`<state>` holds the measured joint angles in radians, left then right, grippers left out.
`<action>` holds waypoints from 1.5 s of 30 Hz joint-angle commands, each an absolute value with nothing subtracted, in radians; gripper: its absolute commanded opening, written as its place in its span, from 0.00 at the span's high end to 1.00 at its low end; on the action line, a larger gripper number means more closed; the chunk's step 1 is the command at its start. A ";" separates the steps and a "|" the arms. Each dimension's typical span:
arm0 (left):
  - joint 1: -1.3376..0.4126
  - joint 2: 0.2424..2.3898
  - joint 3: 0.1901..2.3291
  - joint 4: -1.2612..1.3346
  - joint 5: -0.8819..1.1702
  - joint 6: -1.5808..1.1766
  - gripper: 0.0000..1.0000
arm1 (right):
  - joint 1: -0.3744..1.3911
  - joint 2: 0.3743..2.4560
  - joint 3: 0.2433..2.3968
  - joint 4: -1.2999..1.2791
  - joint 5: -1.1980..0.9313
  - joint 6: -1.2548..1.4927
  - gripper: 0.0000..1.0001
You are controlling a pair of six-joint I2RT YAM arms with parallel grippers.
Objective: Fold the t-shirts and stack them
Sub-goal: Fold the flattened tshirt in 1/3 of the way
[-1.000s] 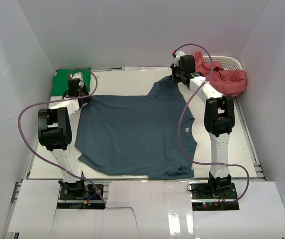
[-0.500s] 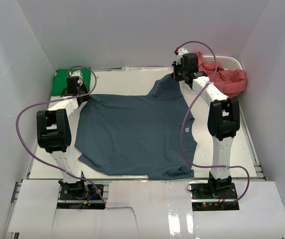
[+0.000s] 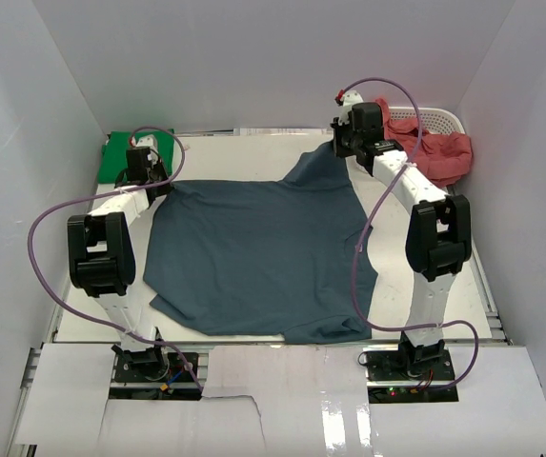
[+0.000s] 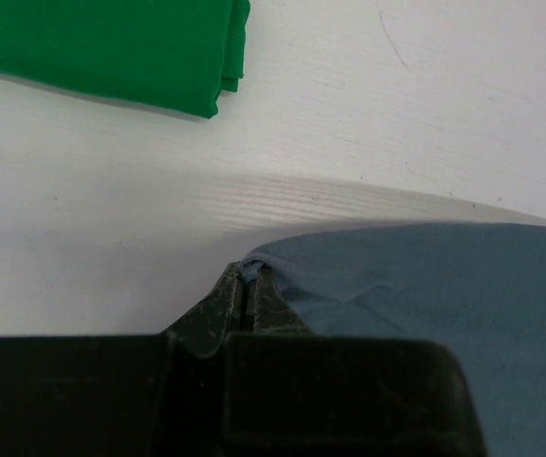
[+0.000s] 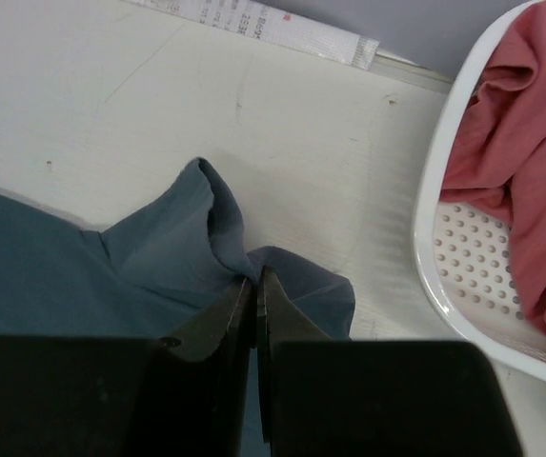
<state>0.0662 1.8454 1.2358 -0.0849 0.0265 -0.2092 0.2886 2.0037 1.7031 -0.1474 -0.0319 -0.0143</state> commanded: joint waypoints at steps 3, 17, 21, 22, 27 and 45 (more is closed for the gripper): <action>0.069 1.758 1.216 -0.086 0.015 -0.202 1.00 | 0.288 1.892 1.672 -0.106 0.018 -0.043 0.92; 0.069 1.737 1.197 -0.109 -0.067 -0.209 1.00 | 0.287 1.832 1.602 -0.101 0.061 -0.058 0.92; 0.069 1.730 1.187 -0.112 -0.077 -0.210 1.00 | 0.285 1.801 1.559 -0.095 0.072 -0.060 0.92; 0.069 1.729 1.184 -0.113 -0.078 -0.210 1.00 | 0.284 1.796 1.551 -0.094 0.074 -0.061 0.92; 0.069 1.720 1.174 -0.114 -0.075 -0.210 1.00 | 0.281 1.752 1.508 -0.084 0.078 -0.061 0.92; 0.069 1.694 1.177 -0.140 -0.060 -0.216 1.00 | 0.284 1.606 1.362 -0.071 0.058 -0.031 0.92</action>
